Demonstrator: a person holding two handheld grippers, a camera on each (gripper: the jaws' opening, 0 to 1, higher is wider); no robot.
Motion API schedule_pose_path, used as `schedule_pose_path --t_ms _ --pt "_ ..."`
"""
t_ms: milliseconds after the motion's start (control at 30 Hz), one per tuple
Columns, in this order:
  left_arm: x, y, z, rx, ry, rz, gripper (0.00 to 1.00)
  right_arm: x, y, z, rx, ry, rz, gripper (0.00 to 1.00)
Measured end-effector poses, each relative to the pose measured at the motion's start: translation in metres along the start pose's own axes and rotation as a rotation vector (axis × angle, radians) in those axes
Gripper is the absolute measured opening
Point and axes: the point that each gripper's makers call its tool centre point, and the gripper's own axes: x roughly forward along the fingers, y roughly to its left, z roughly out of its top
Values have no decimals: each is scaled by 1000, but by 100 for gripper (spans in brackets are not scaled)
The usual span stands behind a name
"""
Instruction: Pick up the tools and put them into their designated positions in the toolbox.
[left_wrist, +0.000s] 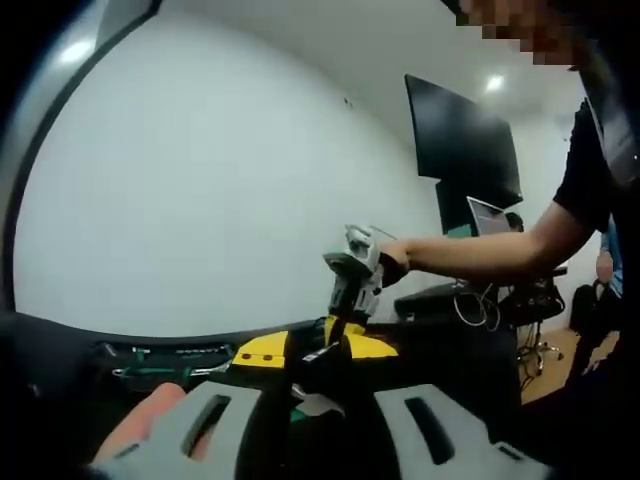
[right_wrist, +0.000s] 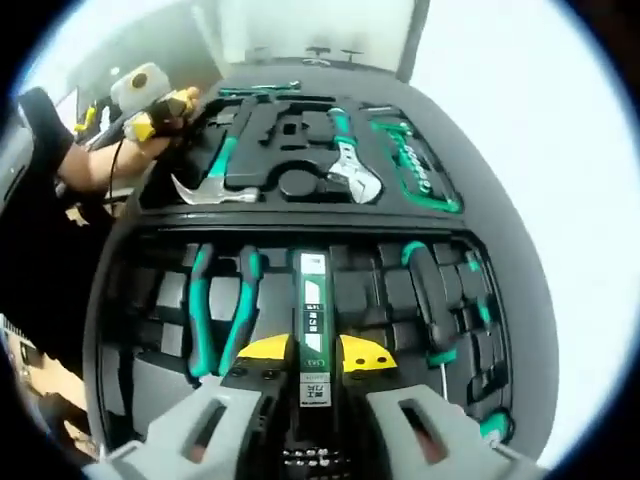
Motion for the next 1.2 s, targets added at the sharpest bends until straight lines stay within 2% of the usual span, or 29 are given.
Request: schedule_pose_path --t_ms 133,200,267,367,400,433,467,533,600,700,733,800,833,900,933,1000,1033,1067,1133,1200 --pt "0 0 -1 5 4 1 21 2 -1 2 45 -21 21 15" --pt "0 0 -1 4 5 2 21 2 -2 0 114 -33 34 15" --pt "0 0 -1 4 5 1 21 0 -4 -1 112 -53 20 15" --pt "0 1 -1 3 3 0 21 -8 -3 3 230 -101 -5 17" --pt "0 1 -1 3 3 0 21 -15 -5 5 261 -125 -31 17" --pt "0 1 -1 4 3 0 21 -22 -7 13 255 -197 -57 17" --pt "0 0 -1 5 3 -1 21 -29 -6 19 270 -257 -57 17" --pt "0 0 -1 6 3 -5 21 -36 -5 22 289 -319 -12 17" --pt "0 -1 -1 7 4 -8 21 -31 -8 16 269 -307 0 17" --pt "0 0 -1 5 3 -8 21 -15 5 3 262 -224 147 17" --pt "0 0 -1 5 4 -8 21 -12 5 1 305 -212 182 17" --pt "0 -1 -2 10 7 -7 21 -7 2 10 446 -240 233 17" --pt "0 -1 -2 12 9 -6 21 -4 3 11 475 -237 265 17" --pt "0 0 -2 13 11 -4 21 2 4 10 432 -231 278 17" --pt "0 -1 -2 12 11 -3 21 5 4 6 418 -206 282 17" --pt "0 0 -3 10 13 -2 21 6 3 5 446 -196 305 17" --pt "0 0 -3 11 14 -2 21 8 -1 1 487 -163 321 17" --pt "0 -1 -4 13 17 -3 21 10 -1 -5 492 -121 327 17" --pt "0 -1 -4 15 18 -5 21 10 -3 -2 463 -149 331 17" --pt "0 -1 -3 10 15 -7 21 11 0 -2 462 -129 350 17"
